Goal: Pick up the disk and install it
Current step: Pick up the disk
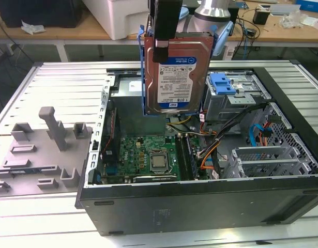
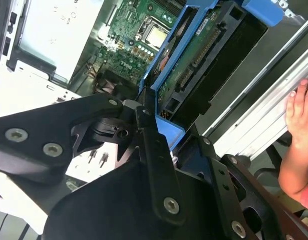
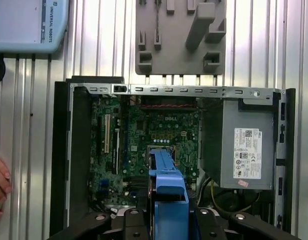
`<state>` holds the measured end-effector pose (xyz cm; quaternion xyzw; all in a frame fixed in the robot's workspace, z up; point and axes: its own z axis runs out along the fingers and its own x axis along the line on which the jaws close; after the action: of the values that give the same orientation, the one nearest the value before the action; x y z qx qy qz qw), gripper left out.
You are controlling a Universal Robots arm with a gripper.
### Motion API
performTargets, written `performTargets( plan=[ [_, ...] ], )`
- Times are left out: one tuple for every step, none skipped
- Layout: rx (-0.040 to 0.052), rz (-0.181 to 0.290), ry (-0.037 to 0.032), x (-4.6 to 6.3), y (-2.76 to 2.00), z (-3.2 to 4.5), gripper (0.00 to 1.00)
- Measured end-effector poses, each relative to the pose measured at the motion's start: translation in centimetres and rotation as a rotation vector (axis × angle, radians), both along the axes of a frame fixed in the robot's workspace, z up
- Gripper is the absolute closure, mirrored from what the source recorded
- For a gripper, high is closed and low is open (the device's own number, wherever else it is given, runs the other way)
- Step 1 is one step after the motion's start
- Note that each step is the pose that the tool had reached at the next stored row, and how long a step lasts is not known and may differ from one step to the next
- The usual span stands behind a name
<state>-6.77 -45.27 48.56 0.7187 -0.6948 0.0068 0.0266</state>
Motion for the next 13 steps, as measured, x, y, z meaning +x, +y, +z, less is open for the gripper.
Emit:
performTargets(
  plan=[
    [0.0001,0.0,-0.0001,0.1,-0.11,0.0,0.63],
    [0.0005,0.0,-0.0002,0.2,-0.25,0.0,0.63],
    [0.0009,0.0,-0.0002,0.2,-0.38,0.0,0.63],
    [0.002,0.0,-0.0003,0.4,-0.6,0.0,0.63],
    [0.0032,0.0,-0.0004,0.5,-0.74,0.0,0.63],
    [0.0043,0.0,-0.0005,0.6,-0.88,0.0,0.63],
    [0.007,0.0,-0.0006,0.8,-1.18,0.0,0.63],
    [0.0086,0.0,-0.0006,0.9,-1.34,0.0,0.63],
    [0.01,0.0,-0.0006,1.1,-1.49,0.0,0.63],
    [0.0116,0.0,-0.0006,1.2,-1.65,0.0,0.63],
    [0.0129,0.0,-0.0006,1.3,-1.77,0.0,0.63],
    [0.015,0.0,-0.0007,1.4,-1.95,0.0,0.63],
    [0.0168,0.0,-0.0006,1.6,-2.11,0.0,0.63]
  ],
)
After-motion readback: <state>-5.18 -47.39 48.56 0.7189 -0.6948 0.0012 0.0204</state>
